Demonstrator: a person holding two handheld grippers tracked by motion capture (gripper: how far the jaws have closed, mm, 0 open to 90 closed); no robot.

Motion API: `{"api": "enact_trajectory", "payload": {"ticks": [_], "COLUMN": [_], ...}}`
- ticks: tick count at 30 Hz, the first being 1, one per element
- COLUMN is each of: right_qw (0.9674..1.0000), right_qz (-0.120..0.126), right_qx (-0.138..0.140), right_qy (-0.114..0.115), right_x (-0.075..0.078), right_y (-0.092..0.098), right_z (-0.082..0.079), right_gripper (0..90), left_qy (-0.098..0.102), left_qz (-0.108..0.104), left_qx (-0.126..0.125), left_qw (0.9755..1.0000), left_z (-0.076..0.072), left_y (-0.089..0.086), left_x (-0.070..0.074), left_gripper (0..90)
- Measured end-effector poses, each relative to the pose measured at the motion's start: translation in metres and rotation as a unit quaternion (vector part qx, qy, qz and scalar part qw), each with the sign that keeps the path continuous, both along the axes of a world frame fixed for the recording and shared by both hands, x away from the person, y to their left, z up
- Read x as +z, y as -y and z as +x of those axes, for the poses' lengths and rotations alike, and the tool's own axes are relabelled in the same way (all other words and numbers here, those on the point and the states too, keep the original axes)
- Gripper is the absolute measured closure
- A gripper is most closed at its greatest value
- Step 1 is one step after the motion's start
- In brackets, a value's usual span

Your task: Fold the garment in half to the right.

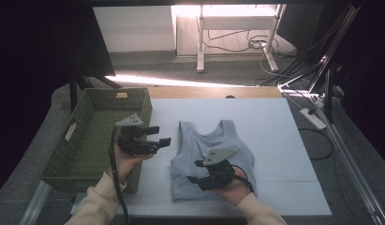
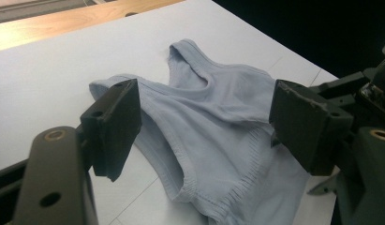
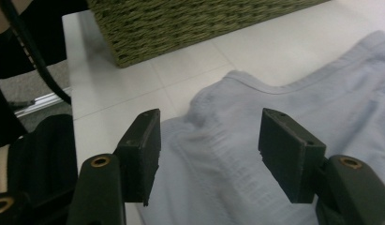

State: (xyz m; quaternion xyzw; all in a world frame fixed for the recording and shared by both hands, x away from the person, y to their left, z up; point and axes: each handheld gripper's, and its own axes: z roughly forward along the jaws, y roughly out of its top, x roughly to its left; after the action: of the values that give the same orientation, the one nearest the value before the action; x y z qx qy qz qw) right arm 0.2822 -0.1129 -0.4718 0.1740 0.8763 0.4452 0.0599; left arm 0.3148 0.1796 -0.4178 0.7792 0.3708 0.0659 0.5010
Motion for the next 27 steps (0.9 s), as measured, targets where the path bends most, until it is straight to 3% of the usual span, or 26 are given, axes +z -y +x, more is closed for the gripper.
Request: {"api": "enact_trajectory", "payload": {"ticks": [10,17,27], "right_qw": [0.9990,0.9970,0.9873], "right_qz": [-0.019,-0.048,-0.126], "right_qx": [0.038,0.058,0.096], "right_qy": [-0.015,-0.019,-0.012], "right_x": [-0.011,-0.022,-0.045], "right_y": [-0.024,-0.043,-0.070], "right_z": [-0.008,-0.016,-0.029], "right_gripper": [40.0,40.0,38.7], "left_qy": [0.001,0.000,0.000], "left_qz": [-0.001,-0.003,-0.002], "left_qx": [0.001,0.001,0.001], "left_qw": [1.0000,1.0000,1.0000], "left_z": [0.000,0.000,-0.001], "left_y": [-0.001,-0.001,-0.001], "left_x": [0.001,0.000,0.000], "left_gripper": [25.7,25.7,25.6]}}
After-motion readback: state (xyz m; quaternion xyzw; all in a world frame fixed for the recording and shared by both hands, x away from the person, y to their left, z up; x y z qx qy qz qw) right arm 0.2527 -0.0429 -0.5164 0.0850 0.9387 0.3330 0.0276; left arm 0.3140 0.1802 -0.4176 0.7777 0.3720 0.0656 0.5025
